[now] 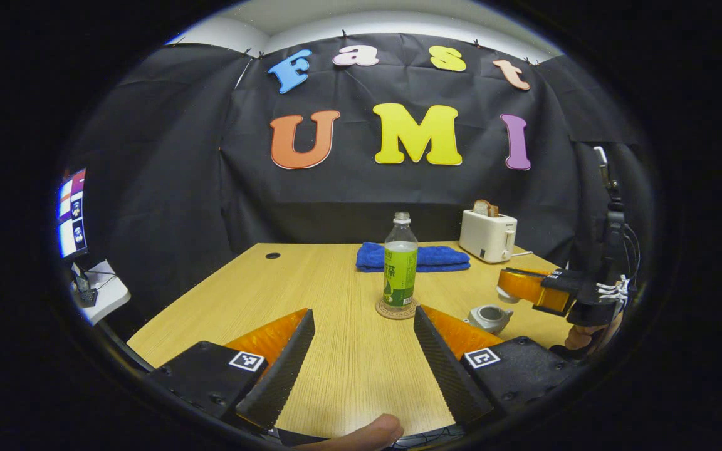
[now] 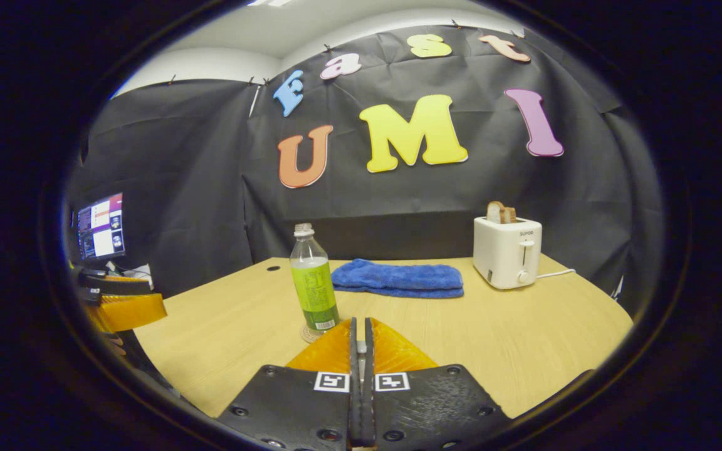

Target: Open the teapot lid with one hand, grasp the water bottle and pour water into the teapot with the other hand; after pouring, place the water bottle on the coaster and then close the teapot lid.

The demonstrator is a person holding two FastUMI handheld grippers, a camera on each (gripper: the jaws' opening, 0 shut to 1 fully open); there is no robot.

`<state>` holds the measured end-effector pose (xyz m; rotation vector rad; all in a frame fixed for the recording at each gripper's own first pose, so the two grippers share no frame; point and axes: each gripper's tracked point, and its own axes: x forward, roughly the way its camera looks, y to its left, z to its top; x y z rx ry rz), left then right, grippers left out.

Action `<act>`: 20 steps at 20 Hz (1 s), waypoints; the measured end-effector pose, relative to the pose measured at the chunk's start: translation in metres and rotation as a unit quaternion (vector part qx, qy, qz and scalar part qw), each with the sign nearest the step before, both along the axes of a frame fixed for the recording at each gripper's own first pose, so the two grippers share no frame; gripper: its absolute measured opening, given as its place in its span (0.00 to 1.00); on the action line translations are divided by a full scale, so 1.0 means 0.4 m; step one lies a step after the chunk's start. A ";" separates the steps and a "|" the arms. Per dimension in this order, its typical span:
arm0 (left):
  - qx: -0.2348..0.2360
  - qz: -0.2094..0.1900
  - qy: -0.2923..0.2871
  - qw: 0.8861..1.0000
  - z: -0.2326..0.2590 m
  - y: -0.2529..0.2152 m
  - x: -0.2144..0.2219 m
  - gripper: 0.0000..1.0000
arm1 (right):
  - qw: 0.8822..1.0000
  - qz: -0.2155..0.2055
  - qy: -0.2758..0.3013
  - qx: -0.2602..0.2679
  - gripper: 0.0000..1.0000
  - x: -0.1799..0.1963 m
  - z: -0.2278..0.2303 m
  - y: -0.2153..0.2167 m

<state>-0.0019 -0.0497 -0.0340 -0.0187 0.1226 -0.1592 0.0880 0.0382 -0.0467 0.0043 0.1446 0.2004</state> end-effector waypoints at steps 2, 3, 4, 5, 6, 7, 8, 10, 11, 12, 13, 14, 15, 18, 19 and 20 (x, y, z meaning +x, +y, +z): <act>-0.002 0.002 0.000 1.000 -0.003 0.011 0.002 0.99 | 1.000 -0.006 0.005 -0.001 0.00 0.019 -0.033 -0.005; -0.007 0.003 0.006 1.000 -0.008 0.016 0.005 1.00 | 1.000 -0.009 0.006 0.001 0.00 0.030 -0.051 -0.007; -0.014 0.002 0.015 1.000 -0.019 0.014 0.009 1.00 | 1.000 -0.016 0.009 0.001 0.00 0.037 -0.069 -0.015; -0.023 0.001 0.022 0.999 -0.026 0.011 0.008 1.00 | 1.000 -0.015 0.018 -0.002 0.00 0.043 -0.098 -0.016; -0.032 -0.002 0.029 0.999 -0.034 0.008 0.012 1.00 | 1.000 -0.015 0.016 -0.006 0.00 0.051 -0.109 -0.015; -0.040 -0.004 0.036 0.999 -0.041 0.006 0.013 1.00 | 1.000 -0.015 0.019 -0.012 0.01 0.054 -0.123 -0.011; -0.046 -0.005 0.041 0.998 -0.045 0.006 0.016 1.00 | 1.000 -0.015 0.008 -0.014 0.01 0.055 -0.124 -0.004; -0.051 -0.003 0.044 0.998 -0.052 0.008 0.020 1.00 | 1.000 -0.016 0.006 -0.017 0.01 0.055 -0.123 -0.012; -0.052 -0.004 0.046 0.998 -0.052 0.007 0.020 1.00 | 1.000 -0.017 0.006 -0.016 0.02 0.057 -0.125 -0.012; -0.052 -0.005 0.047 0.998 -0.053 0.007 0.022 1.00 | 1.000 -0.017 0.007 -0.016 0.04 0.057 -0.124 -0.010; -0.053 -0.006 0.047 0.997 -0.054 0.005 0.022 1.00 | 1.000 -0.019 0.005 -0.017 0.04 0.056 -0.122 -0.014; -0.053 -0.007 0.048 0.997 -0.058 0.005 0.023 1.00 | 0.999 -0.025 0.006 -0.020 0.07 0.056 -0.119 -0.020; -0.053 -0.007 0.047 0.997 -0.058 0.004 0.024 1.00 | 0.999 -0.026 0.005 -0.020 0.12 0.053 -0.114 -0.019; -0.046 -0.010 0.044 0.998 -0.052 0.007 0.020 1.00 | 0.999 -0.032 0.006 -0.004 0.38 0.034 -0.085 -0.023; -0.044 -0.008 0.041 0.998 -0.047 0.012 0.019 1.00 | 0.999 -0.034 0.001 -0.001 0.41 0.021 -0.064 -0.026; -0.045 -0.006 0.037 0.998 -0.040 0.016 0.017 1.00 | 0.999 -0.034 -0.008 0.002 0.44 0.006 -0.037 -0.026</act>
